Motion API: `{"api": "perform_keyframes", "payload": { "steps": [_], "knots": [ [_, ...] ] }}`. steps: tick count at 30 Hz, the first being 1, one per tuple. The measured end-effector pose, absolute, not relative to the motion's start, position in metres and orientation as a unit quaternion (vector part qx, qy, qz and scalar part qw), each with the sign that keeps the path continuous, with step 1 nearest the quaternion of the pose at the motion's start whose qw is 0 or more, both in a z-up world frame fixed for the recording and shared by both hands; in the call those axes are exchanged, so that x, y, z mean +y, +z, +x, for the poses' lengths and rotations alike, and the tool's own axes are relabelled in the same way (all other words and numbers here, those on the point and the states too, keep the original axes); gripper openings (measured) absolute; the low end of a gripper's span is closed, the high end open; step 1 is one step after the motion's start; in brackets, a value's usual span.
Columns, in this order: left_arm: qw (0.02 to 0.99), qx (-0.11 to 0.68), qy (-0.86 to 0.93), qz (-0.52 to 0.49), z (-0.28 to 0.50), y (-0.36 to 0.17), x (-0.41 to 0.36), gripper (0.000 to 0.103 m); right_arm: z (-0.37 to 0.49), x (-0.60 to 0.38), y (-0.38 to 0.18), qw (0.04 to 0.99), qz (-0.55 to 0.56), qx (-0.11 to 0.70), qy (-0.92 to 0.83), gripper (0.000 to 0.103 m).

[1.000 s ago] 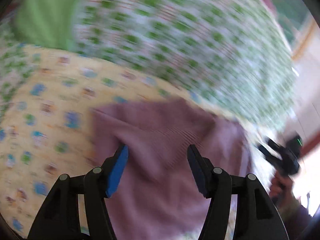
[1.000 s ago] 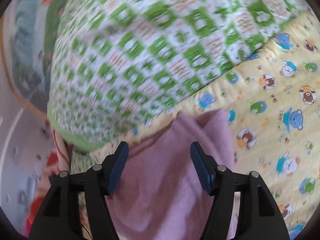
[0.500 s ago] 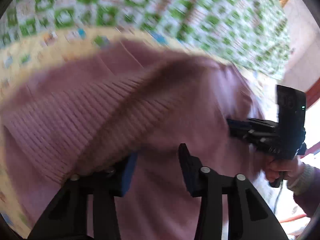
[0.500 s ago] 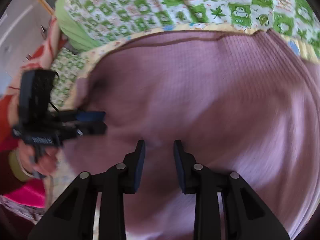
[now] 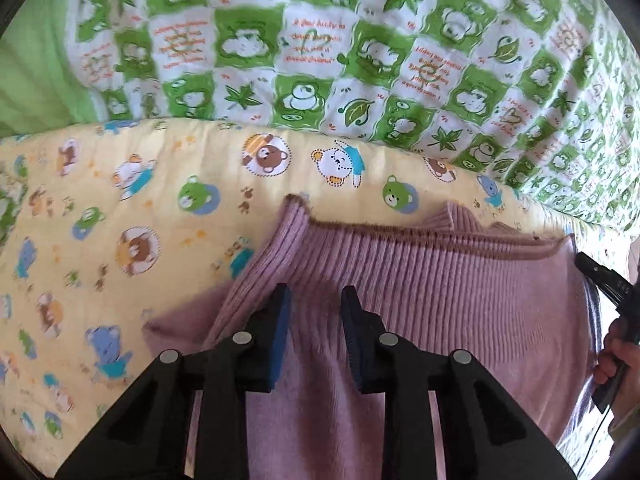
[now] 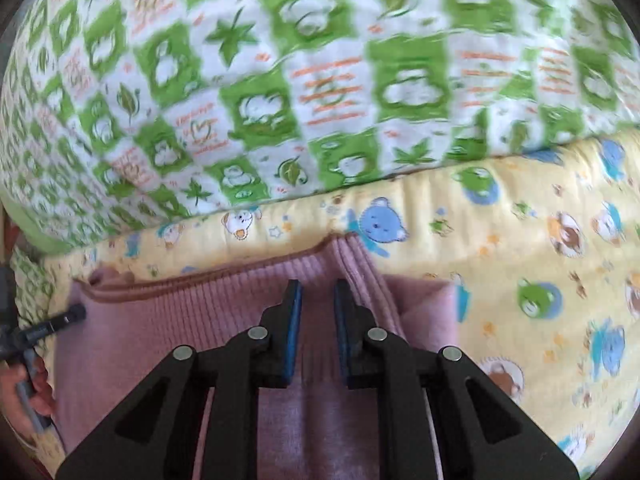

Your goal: Fold small clothes

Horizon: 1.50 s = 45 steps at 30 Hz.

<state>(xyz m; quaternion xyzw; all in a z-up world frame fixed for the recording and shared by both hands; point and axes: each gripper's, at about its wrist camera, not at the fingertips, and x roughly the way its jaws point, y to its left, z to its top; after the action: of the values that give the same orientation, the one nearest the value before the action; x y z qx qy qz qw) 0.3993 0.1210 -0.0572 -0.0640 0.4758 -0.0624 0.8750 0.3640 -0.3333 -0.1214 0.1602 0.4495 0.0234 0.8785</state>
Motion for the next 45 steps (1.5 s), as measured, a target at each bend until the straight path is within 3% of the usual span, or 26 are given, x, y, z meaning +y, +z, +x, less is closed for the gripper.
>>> {"api": "perform_keyframes", "payload": {
  "steps": [3,5,8,12,17,21,23,24,36,45],
  "knots": [
    [0.877,0.471,-0.056,-0.075,0.371,-0.042,0.13,0.034,0.345,-0.333,-0.104,0.884,0.162,0.439,0.027,0.02],
    [0.879,0.463,-0.076,-0.086,0.34,-0.029,0.118,0.045,0.326,-0.33,-0.09,0.882,0.175,0.433,0.054,0.02],
    [0.874,0.464,-0.102,-0.101,0.296,-0.026,0.108,0.049,0.295,-0.31,-0.081,0.871,0.177,0.444,0.116,0.022],
    [0.867,0.487,-0.072,-0.078,0.271,-0.048,0.107,0.05,0.249,-0.287,-0.095,0.844,0.147,0.489,0.163,0.043],
    [0.857,0.507,-0.014,-0.096,0.271,-0.072,0.15,0.05,0.215,-0.321,-0.12,0.832,0.147,0.523,0.108,0.043],
    [0.854,0.514,0.01,-0.077,0.272,-0.082,0.178,0.05,0.196,-0.353,-0.116,0.835,0.135,0.528,0.071,0.036],
    [0.855,0.512,0.041,-0.073,0.269,-0.081,0.192,0.064,0.194,-0.357,-0.114,0.836,0.133,0.529,0.06,0.028],
    [0.854,0.512,0.045,-0.083,0.272,-0.082,0.195,0.064,0.193,-0.363,-0.112,0.838,0.14,0.526,0.048,0.028],
    [0.833,0.513,0.026,-0.206,0.16,-0.052,0.216,0.065,0.199,-0.316,-0.071,0.849,0.191,0.486,0.085,0.039],
    [0.775,0.551,0.021,-0.309,0.129,-0.089,0.186,0.065,0.224,-0.226,-0.087,0.822,0.162,0.516,0.178,0.04]
  ]
}}
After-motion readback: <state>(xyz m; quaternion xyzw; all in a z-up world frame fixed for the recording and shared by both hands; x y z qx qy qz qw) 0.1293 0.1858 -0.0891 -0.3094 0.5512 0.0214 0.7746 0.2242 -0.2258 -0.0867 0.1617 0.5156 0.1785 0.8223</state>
